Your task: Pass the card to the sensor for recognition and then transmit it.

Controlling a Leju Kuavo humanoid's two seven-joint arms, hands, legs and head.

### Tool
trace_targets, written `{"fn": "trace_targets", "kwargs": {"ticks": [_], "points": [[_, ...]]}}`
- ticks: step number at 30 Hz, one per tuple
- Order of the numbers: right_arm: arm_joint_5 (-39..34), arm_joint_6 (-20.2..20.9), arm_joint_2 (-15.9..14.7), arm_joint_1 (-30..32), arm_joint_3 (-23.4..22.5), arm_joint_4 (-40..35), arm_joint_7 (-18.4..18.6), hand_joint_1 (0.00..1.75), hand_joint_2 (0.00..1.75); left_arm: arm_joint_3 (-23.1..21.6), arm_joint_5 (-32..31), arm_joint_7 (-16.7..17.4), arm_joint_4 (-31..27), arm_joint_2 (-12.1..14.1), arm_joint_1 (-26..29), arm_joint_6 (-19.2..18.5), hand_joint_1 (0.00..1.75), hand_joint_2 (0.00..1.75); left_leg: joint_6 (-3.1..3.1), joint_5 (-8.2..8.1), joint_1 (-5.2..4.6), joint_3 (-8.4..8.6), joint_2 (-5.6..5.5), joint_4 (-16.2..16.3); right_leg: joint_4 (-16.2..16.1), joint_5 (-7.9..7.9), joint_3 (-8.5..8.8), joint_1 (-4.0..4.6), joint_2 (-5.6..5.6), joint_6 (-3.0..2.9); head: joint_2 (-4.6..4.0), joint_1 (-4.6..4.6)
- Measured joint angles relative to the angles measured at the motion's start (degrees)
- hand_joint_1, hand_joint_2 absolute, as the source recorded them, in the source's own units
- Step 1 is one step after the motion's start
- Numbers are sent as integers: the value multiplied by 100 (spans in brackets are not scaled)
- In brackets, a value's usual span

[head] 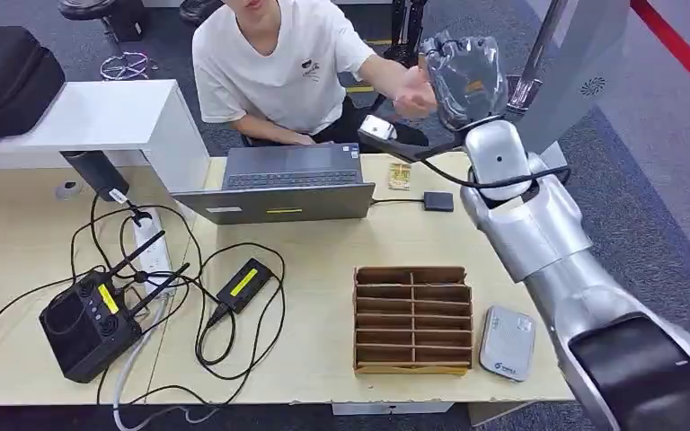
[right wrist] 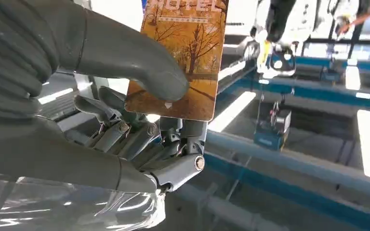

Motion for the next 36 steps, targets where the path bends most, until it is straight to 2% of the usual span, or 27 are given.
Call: {"fn": "trace_targets", "kwargs": {"ticks": [1, 7, 15, 20, 22, 23, 25, 26, 31, 36], "points": [[2, -35, 46, -21, 26, 131, 0, 0, 175, -4, -2, 0, 0, 0, 0, -6, 0, 175, 0, 0, 0, 0, -1, 0, 0, 0, -1, 0, -1, 0, 0, 0], [13, -168, 250, -51, 153, 661, -17, 0, 175, -31, -15, -20, 0, 9, -13, -177, 0, 175, 0, 0, -1, -3, 0, 0, -1, 0, -4, 0, 0, 0, 0, 0], [-77, -317, 282, -10, 227, 814, -129, 0, 175, -33, 15, -2, 0, 0, -9, -24, 0, 175, 0, 0, -1, -3, 2, 2, -2, 0, -7, -1, 2, 0, 0, 0], [-374, -481, 90, 383, 190, 292, -245, 0, 175, -33, 74, 37, 0, -11, -1, 11, 0, 175, 0, 0, -1, -5, -2, 3, -4, 0, -10, 0, -3, 0, 0, 0], [-505, -514, -85, 668, 109, -144, -269, 0, 175, -33, 120, 66, 0, -15, -1, 22, 0, 175, 0, -1, -1, -5, -3, 3, -7, 0, -9, 0, -4, 0, 0, 0], [-573, -560, -190, 865, 57, -420, -282, 0, 0, -31, 155, 74, 0, -18, 2, 24, 0, 175, 1, -2, -1, -6, -4, 3, -9, 0, -9, 0, -4, 0, 0, -2], [-647, -617, -400, 1274, -53, -982, -302, 0, 0, -22, 192, 87, 0, -26, 5, 42, 0, 175, 3, -3, -1, -9, -7, 3, -12, -1, -8, 0, -8, 1, 0, -2], [-680, -662, -515, 1477, -122, -1270, -315, 0, 175, -18, 219, 94, 0, -26, 7, 50, 0, 175, 3, -4, -1, -9, -7, 3, -13, -1, -9, 0, -9, 1, 0, 0], [-757, -907, -1002, 2693, -539, -2699, -330, 0, 175, 42, 339, 105, 0, -28, 19, 63, 0, 175, 10, -13, -2, -14, -6, 3, -15, -4, -10, -1, -11, 4, 0, 0], [-741, -1139, -1309, 3880, -960, -3908, -380, 0, 175, 142, 466, 155, 0, -28, 27, 96, 0, 175, 9, -16, -1, -17, -6, 1, -14, -7, -14, 0, -12, 4, 0, 0]]}}
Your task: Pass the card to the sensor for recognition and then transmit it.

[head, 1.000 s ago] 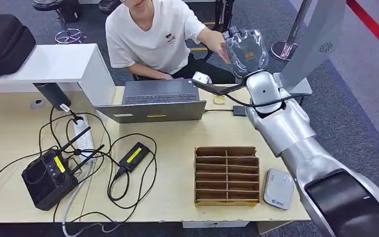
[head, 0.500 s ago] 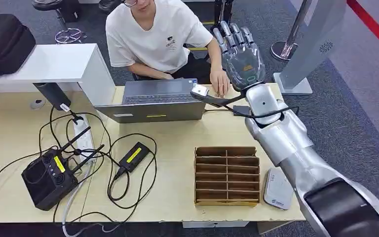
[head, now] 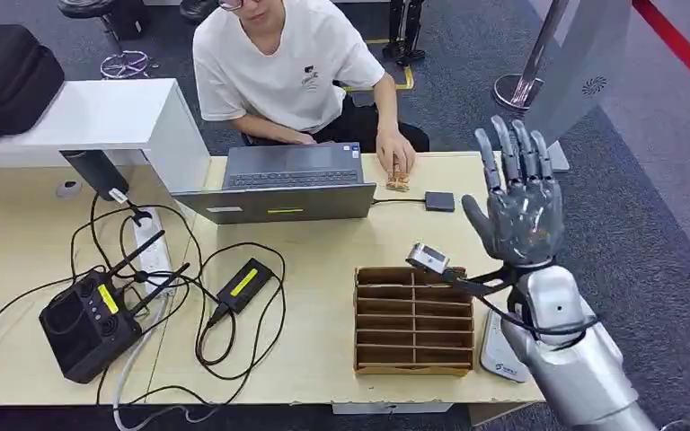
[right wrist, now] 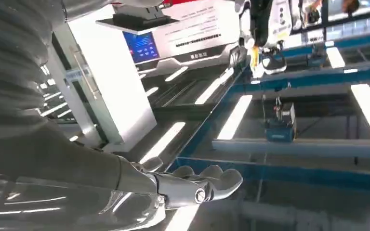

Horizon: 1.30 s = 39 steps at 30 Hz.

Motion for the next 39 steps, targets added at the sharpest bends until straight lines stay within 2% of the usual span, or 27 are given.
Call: {"fn": "trace_targets", "kwargs": {"ticks": [3, 8, 14, 24, 27, 35, 39], "points": [[22, -72, -85, 513, -181, -545, -57, 0, 175, 39, 20, 15, 0, -2, 0, 20, 0, 175, 0, 0, 0, 0, 5, -1, 1, -2, -3, 0, 6, -3, 0, -2], [-98, -78, -177, 1026, -365, -1130, -146, 0, 175, 111, 114, 17, 0, -4, 1, 63, 0, 175, 0, 0, 0, 1, 3, -1, 1, -2, -2, 0, 1, -3, 0, 0], [-101, -85, -210, 1840, -422, -1805, -345, 0, 175, 201, 199, 15, 0, -7, 18, 92, 0, 175, 1, -1, 0, -3, 5, -2, 1, -2, -4, 0, 5, -3, 0, 0], [-179, -54, -225, 2201, -481, -2060, -378, 0, 175, 271, 227, 9, 0, -9, 19, 109, 0, 175, 1, 0, 0, -1, 8, -1, 1, -2, -3, 0, 4, -3, 0, 0], [-427, 226, -326, 2295, -481, -2060, -457, 0, 175, 284, 251, 4, 0, -9, 19, 146, 0, 175, 1, 0, 0, -1, 9, -1, 1, -2, -3, 0, 6, -3, 0, 0], [-1082, 1569, -854, 2328, -393, -1907, -614, 0, 175, 315, 245, -35, 0, -7, 18, 127, 0, 175, 1, 0, -1, -4, 8, -1, 0, -2, -3, -1, 5, -3, 0, 0], [-1148, 1792, -990, 2233, -282, -1687, -632, 0, 175, 315, 214, -35, 0, -7, 17, 100, 0, 175, 1, 0, -1, -3, 9, -1, 0, -2, -3, -1, 6, -3, 0, 0]]}}
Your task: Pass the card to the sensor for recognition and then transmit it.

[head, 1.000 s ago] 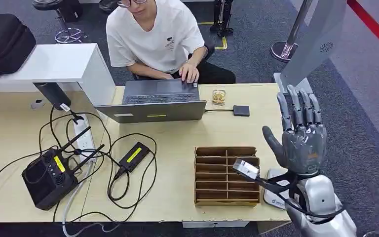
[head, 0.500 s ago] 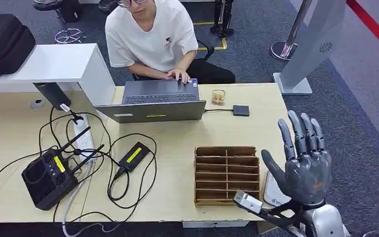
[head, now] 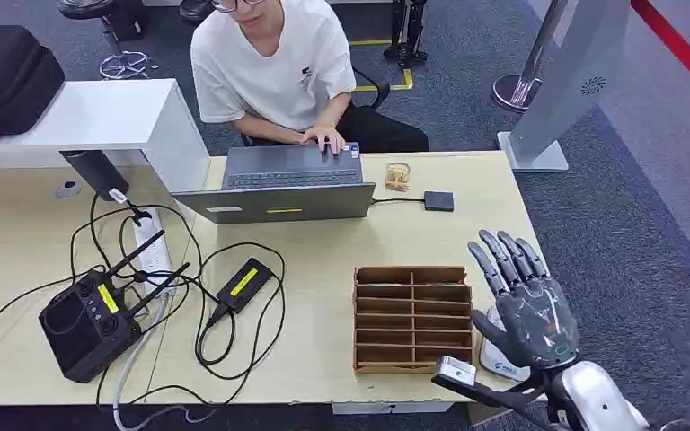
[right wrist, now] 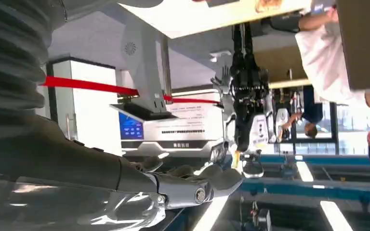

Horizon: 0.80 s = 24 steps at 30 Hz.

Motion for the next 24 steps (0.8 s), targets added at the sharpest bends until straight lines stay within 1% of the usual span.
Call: {"fn": "trace_targets", "kwargs": {"ticks": [4, 7, 11, 24], "points": [[-17, 55, -13, -118, 138, 195, 2, 0, 175, 0, -24, 0, 0, -2, 0, -11, 0, 175, 0, 0, 1, 0, -1, 0, 1, 0, 0, 0, -1, 0, 0, -2], [59, 7, -7, -243, 243, 372, 53, 0, 175, 0, -37, 11, 0, -2, -1, -15, 0, 175, 0, 0, 1, 0, 0, -1, 2, 0, 0, 1, 0, 0, 0, 0], [164, -81, 79, -415, 383, 672, 122, 0, 175, 0, -59, 35, 0, -4, -3, -22, 0, 175, -1, 1, 1, -1, -1, 0, 2, 0, 0, 1, -1, 0, 0, 0], [201, -78, 350, -741, 606, 1161, 138, 0, 175, 0, -88, 44, 0, -4, -3, -35, 0, 175, -1, 1, 0, -1, -2, 0, 1, 0, 0, 0, -2, 0, 0, -2]]}}
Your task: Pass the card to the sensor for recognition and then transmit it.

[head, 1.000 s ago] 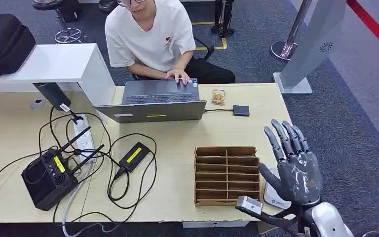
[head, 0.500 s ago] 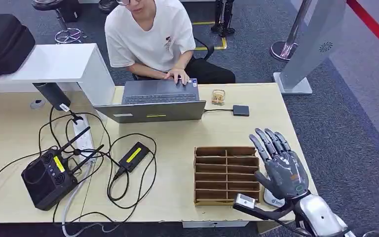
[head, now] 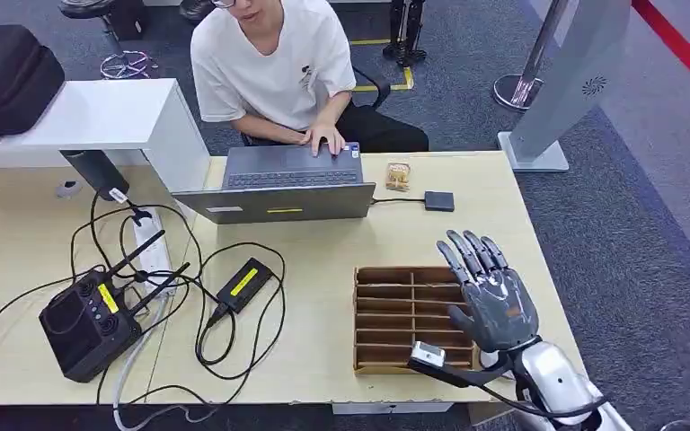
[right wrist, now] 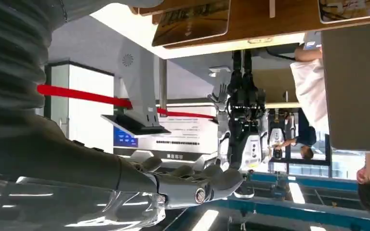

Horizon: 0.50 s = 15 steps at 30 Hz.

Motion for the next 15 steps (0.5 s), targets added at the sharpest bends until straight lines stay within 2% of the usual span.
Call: {"fn": "trace_targets", "kwargs": {"ticks": [15], "points": [[144, -129, 144, -30, 173, 363, 98, 0, 175, 0, -33, 7, 0, -2, 0, -20, 0, 175, 0, 0, 0, 0, 0, 0, 0, 0, 0, 0, 1, 0, 0, 2]]}}
